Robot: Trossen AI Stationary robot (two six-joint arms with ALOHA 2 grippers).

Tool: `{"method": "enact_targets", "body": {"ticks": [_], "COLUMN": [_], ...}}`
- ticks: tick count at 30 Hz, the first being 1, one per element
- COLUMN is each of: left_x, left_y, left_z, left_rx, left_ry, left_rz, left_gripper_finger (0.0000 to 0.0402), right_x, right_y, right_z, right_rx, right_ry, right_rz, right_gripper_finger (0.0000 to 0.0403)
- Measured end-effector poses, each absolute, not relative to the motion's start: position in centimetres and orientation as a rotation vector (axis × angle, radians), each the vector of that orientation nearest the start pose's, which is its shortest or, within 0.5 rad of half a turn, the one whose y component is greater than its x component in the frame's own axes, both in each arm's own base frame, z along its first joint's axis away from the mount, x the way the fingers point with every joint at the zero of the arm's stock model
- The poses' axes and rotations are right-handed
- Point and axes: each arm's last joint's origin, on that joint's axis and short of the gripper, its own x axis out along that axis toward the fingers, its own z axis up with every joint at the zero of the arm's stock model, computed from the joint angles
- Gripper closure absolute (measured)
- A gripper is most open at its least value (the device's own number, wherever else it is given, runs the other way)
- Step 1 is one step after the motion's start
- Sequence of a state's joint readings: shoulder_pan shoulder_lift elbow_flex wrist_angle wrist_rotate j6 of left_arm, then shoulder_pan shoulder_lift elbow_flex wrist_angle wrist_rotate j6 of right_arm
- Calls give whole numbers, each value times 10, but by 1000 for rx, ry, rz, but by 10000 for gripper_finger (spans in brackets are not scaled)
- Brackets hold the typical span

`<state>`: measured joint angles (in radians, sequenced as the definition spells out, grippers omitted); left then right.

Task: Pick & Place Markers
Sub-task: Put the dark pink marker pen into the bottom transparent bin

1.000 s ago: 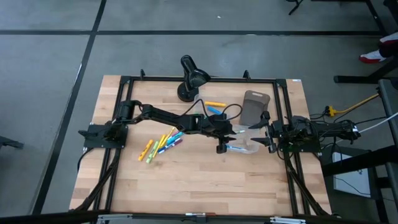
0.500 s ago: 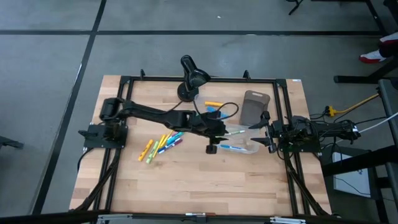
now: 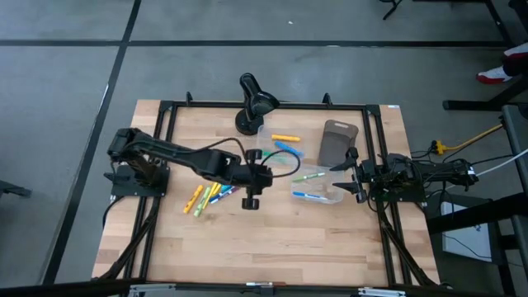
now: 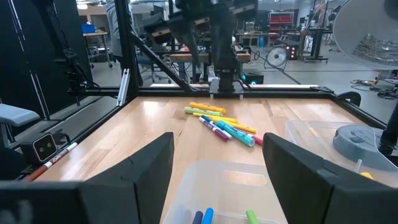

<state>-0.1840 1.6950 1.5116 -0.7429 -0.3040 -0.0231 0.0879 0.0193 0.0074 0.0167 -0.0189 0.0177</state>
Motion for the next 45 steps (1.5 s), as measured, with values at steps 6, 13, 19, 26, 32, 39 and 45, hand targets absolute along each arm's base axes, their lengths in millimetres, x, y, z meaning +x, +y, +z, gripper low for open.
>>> {"method": "enact_targets", "body": {"ticks": [6, 13, 19, 26, 32, 39, 45], "left_x": [338, 310, 290, 267, 254, 249, 247], "left_y": [-64, -65, -67, -69, -72, -79, -80], "left_z": [277, 247, 224, 186, 168, 157, 151], "left_rx": [177, 31, -66, -138, -197, -225, -175], "left_ry": [925, 915, 969, 1066, 1102, 1098, 1080], "left_rz": [228, 305, 388, 468, 503, 445, 398], "left_gripper_finger": [295, 293, 294, 294, 298, 295, 301], "right_x": [98, 98, 98, 98, 98, 98, 98], "right_y": [9, 9, 9, 9, 9, 9, 9], "right_z": [166, 166, 166, 166, 166, 166, 166], "right_rx": [18, 18, 18, 18, 18, 18, 18], "right_ry": [-4, -4, -4, -4, -4, -4, -4], "right_rz": [107, 107, 107, 107, 107, 107, 107], "right_gripper_finger": [159, 159, 159, 159, 159, 159, 159]}}
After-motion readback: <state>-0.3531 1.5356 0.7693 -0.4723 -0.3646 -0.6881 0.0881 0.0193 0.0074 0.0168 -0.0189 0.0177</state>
